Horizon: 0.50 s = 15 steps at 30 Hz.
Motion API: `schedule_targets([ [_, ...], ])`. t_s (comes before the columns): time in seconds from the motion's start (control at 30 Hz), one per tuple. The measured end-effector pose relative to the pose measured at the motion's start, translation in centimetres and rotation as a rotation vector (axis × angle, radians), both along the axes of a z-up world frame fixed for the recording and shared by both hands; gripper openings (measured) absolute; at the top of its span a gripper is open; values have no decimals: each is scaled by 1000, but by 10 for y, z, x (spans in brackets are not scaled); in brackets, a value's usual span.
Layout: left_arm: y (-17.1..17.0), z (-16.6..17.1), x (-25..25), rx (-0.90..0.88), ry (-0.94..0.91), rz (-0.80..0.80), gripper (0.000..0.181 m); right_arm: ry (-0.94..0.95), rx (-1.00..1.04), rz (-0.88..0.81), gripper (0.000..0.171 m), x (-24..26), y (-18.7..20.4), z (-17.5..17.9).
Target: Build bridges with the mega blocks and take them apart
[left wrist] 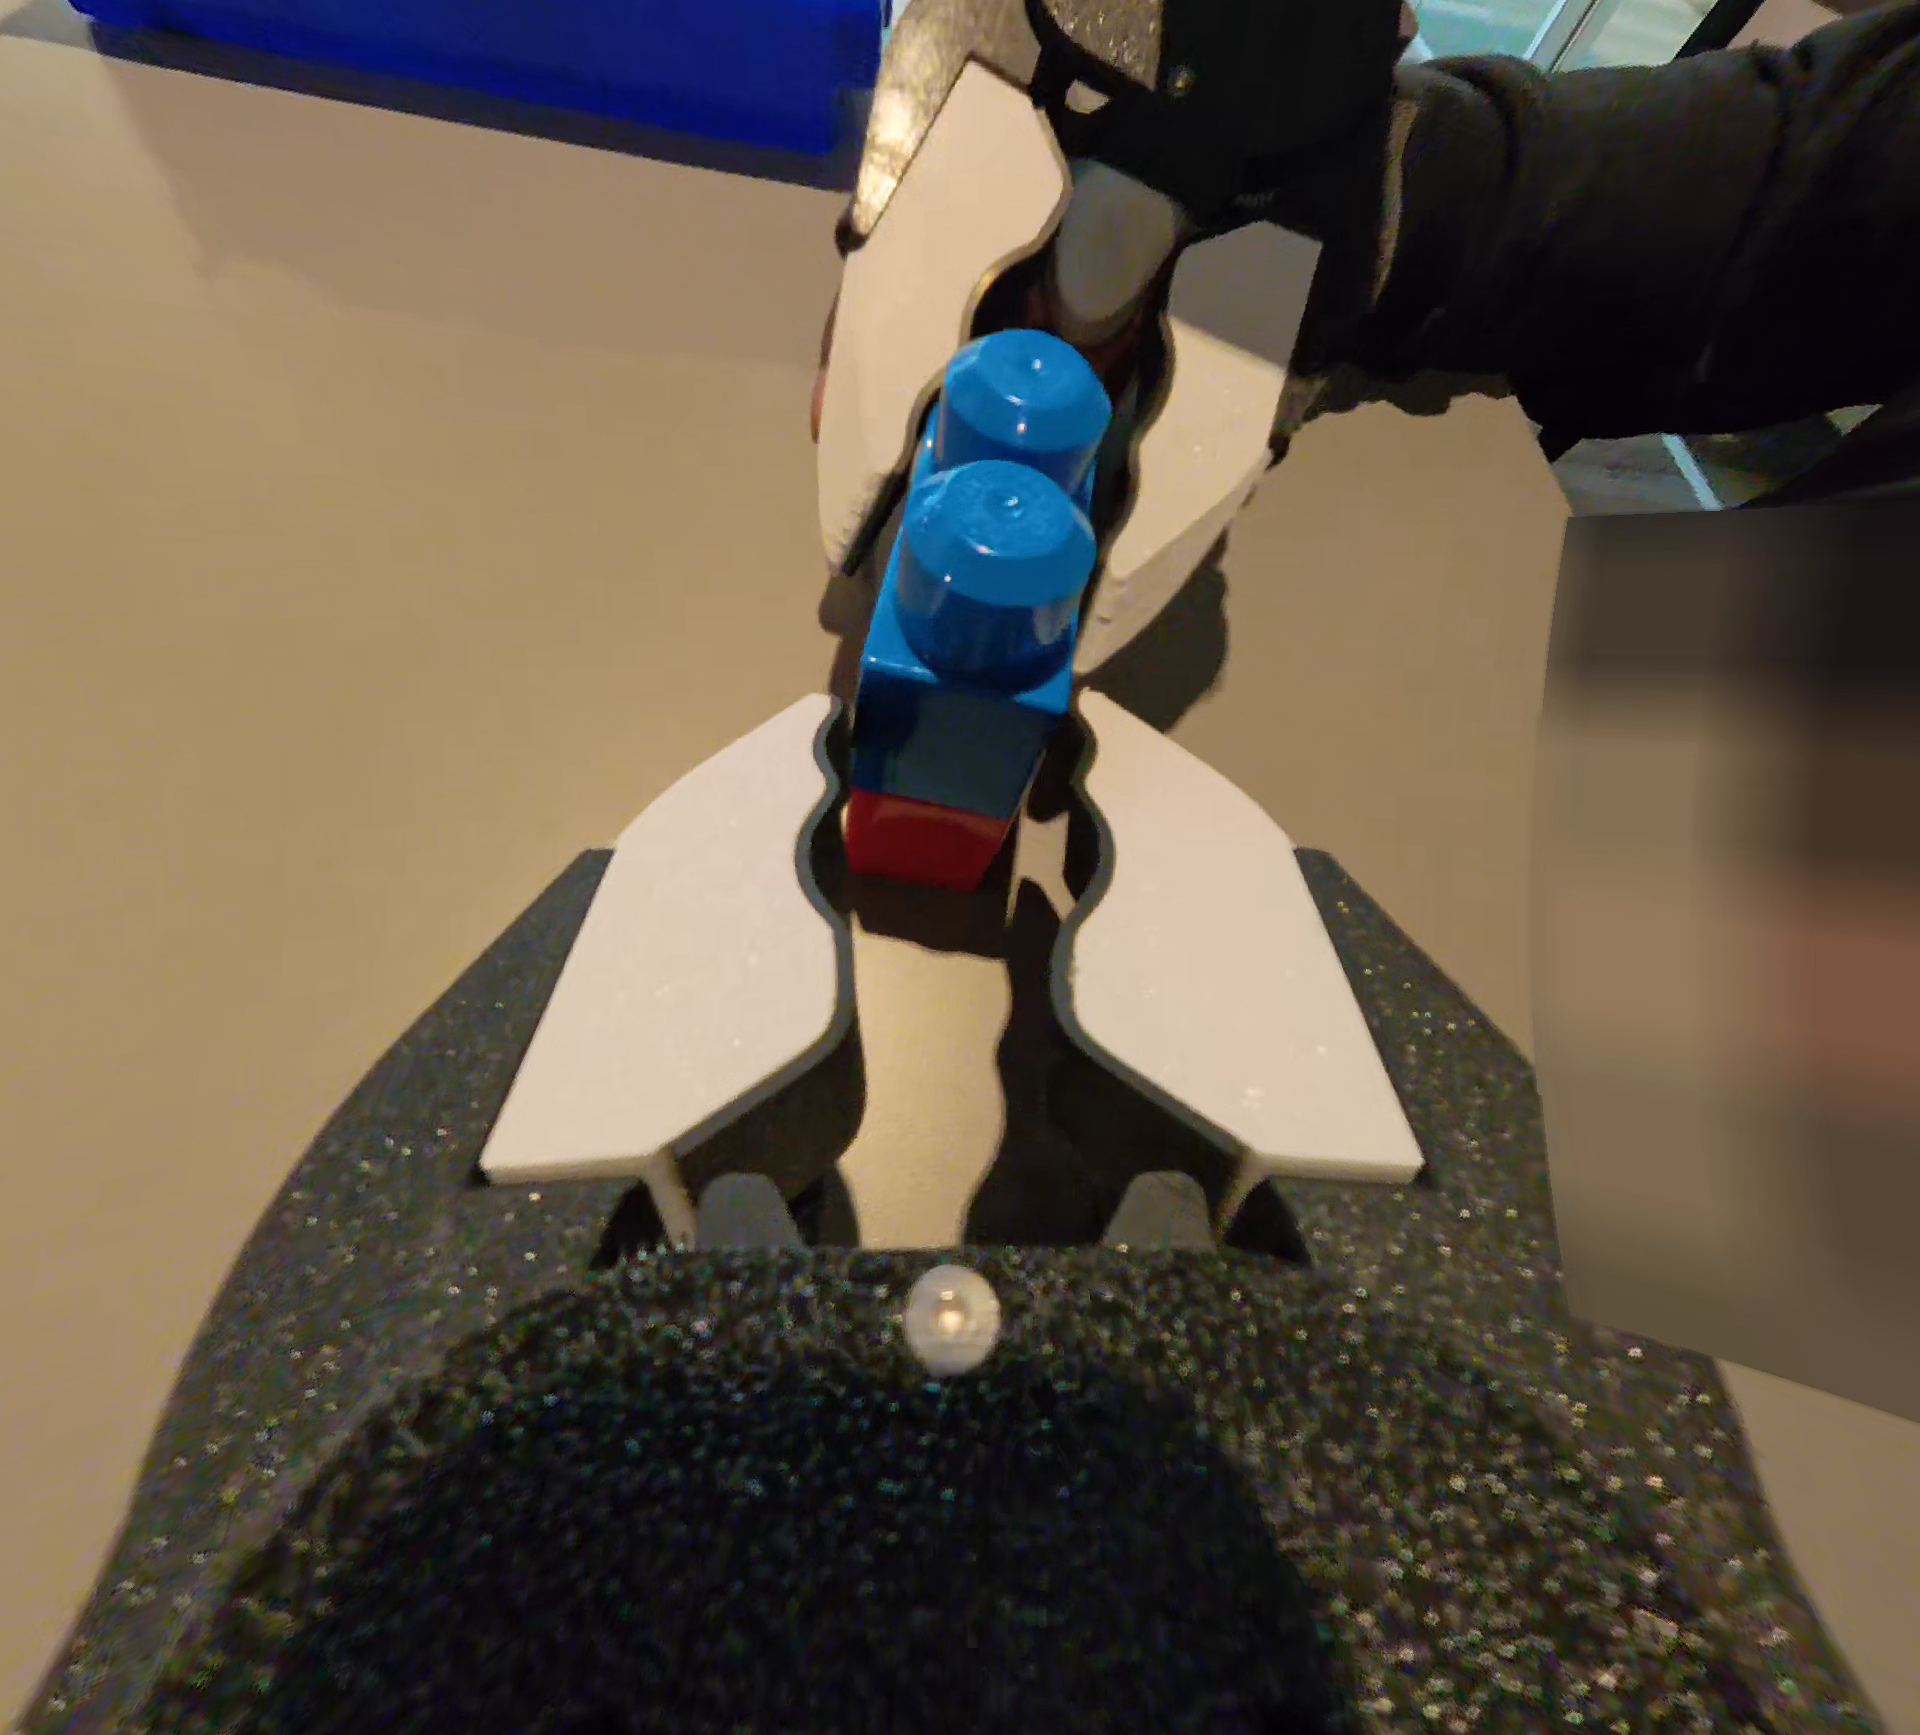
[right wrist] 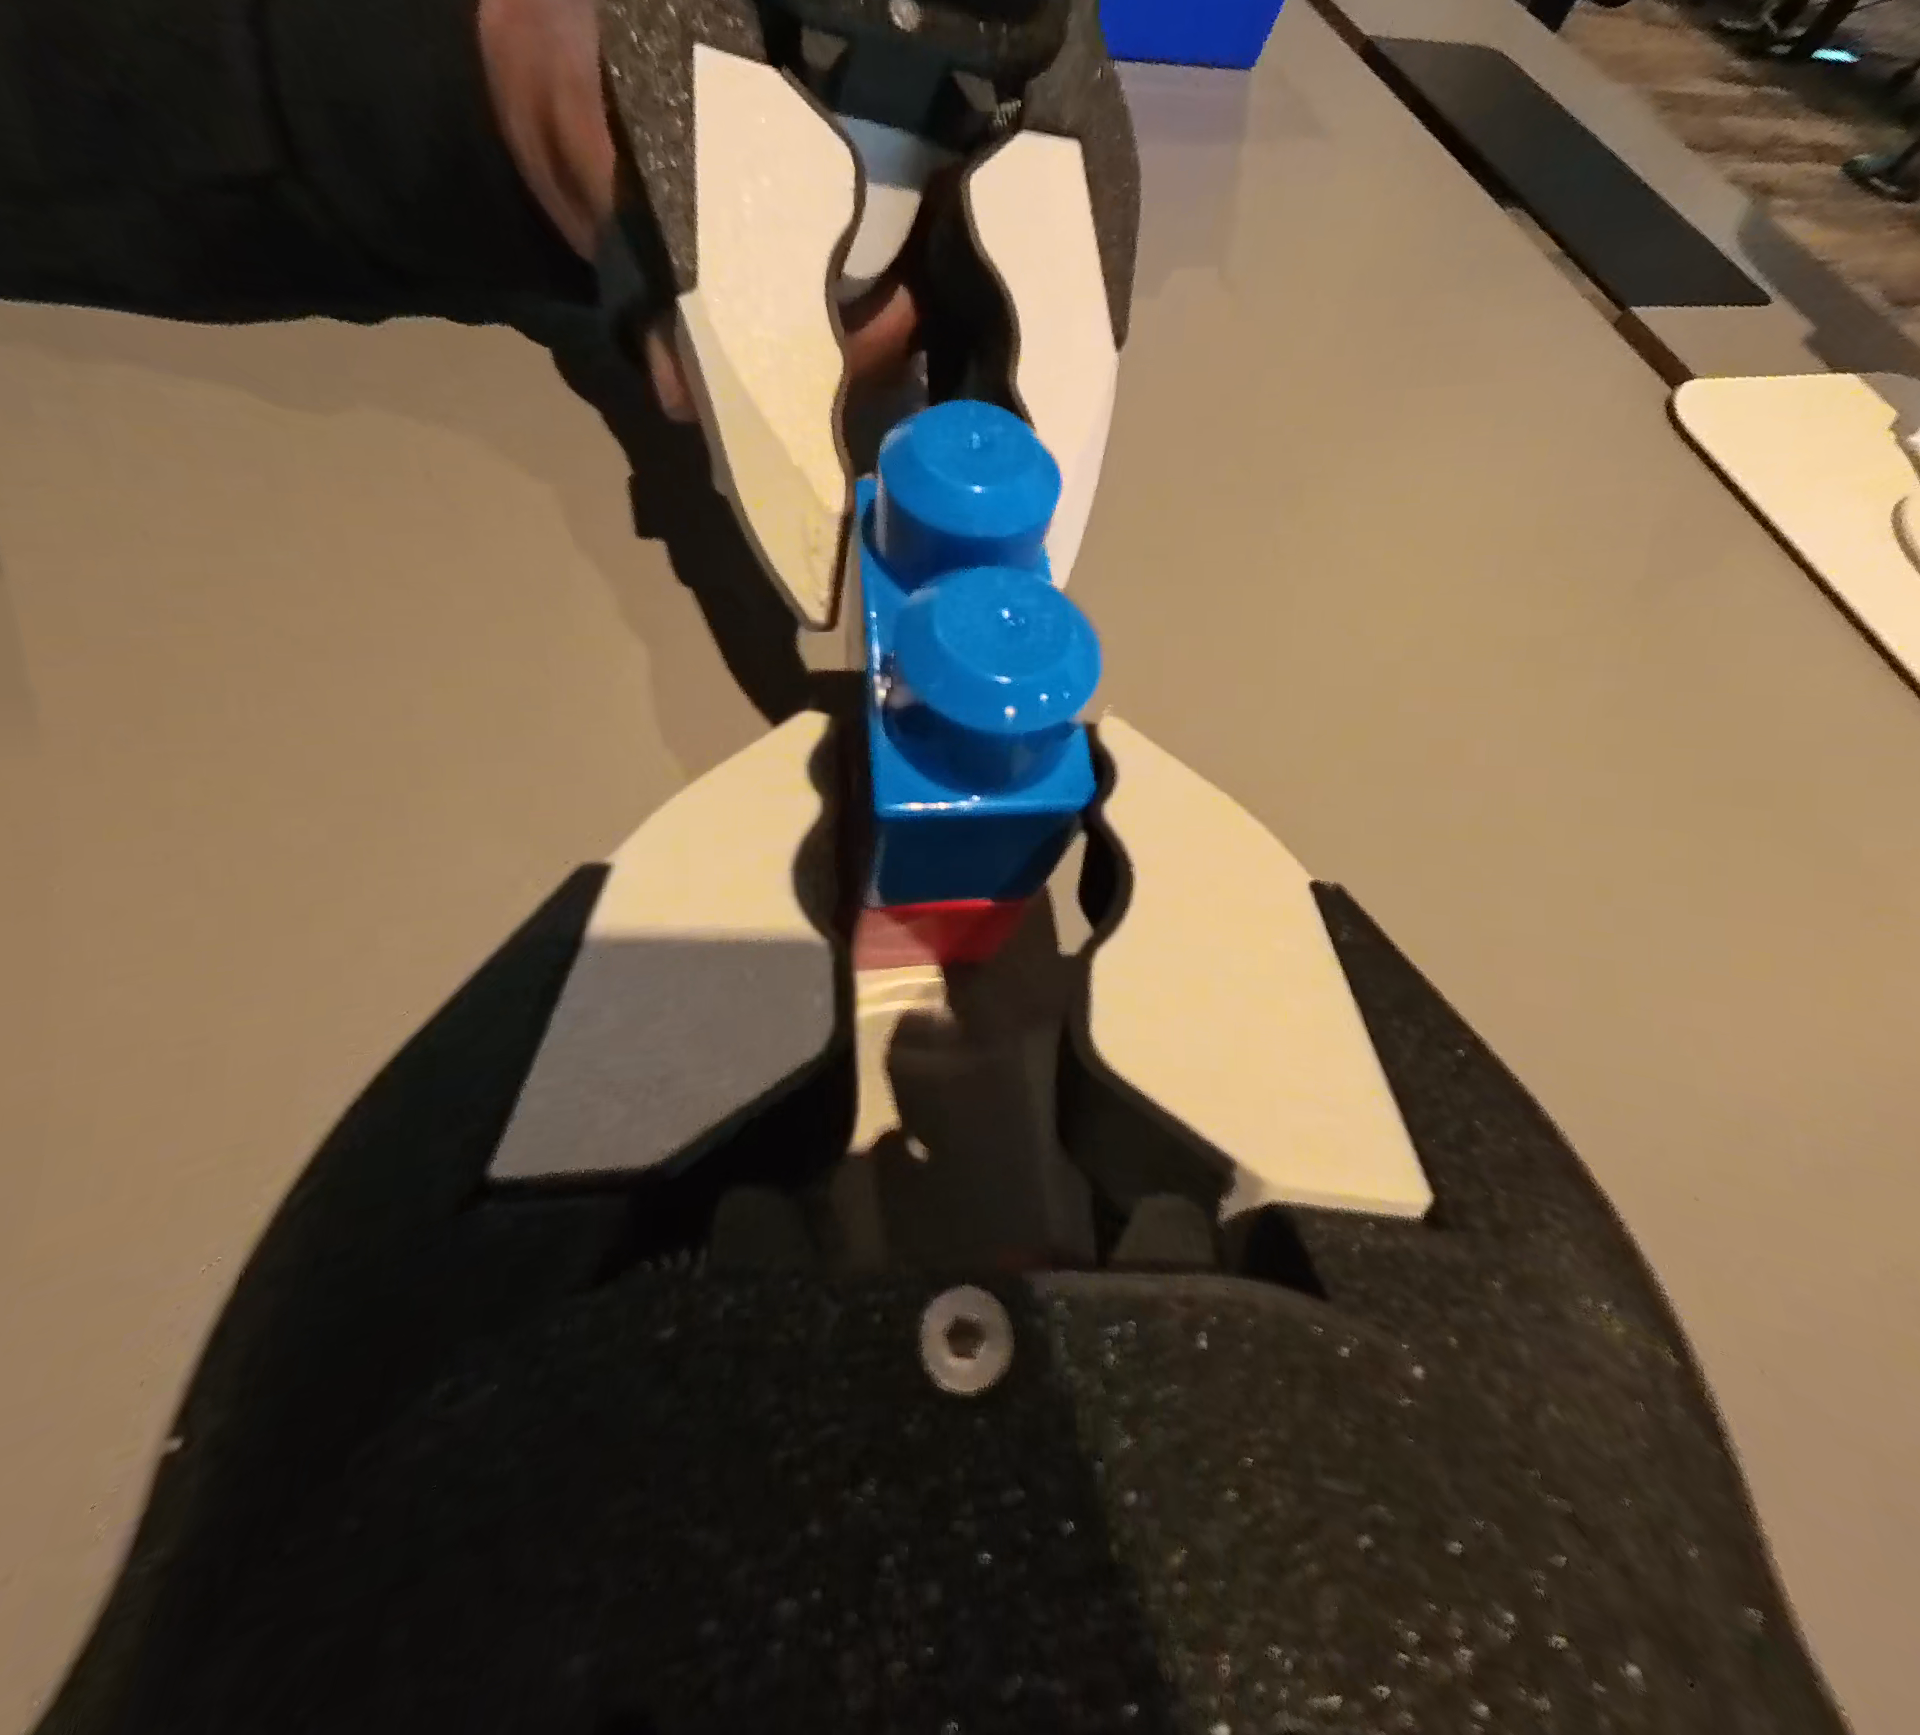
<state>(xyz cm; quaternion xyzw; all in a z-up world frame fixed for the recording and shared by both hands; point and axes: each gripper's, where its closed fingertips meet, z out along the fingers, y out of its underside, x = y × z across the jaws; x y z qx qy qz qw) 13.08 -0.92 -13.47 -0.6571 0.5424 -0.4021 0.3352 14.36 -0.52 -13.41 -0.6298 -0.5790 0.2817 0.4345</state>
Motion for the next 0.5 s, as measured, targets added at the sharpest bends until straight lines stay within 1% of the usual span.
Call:
schedule_targets([
  [0.03,0,-2,0,7,16,-1,38,-6,10,0,39,1,0,0],
  [0.13,-2,-2,-1,-6,40,-3,40,-19,15,5,38,2,-1,2],
  [0.2,-2,10,-1,-25,-20,1,44,-11,39,-8,37,5,-1,10],
  [0.27,-2,24,-3,-36,-98,0,44,28,60,-36,37,9,1,25],
  [0.4,2,43,-10,-52,-202,28,44,149,137,-127,37,36,6,73],
  [0.5,5,42,-11,-57,-207,43,44,263,249,-271,37,92,17,123],
])
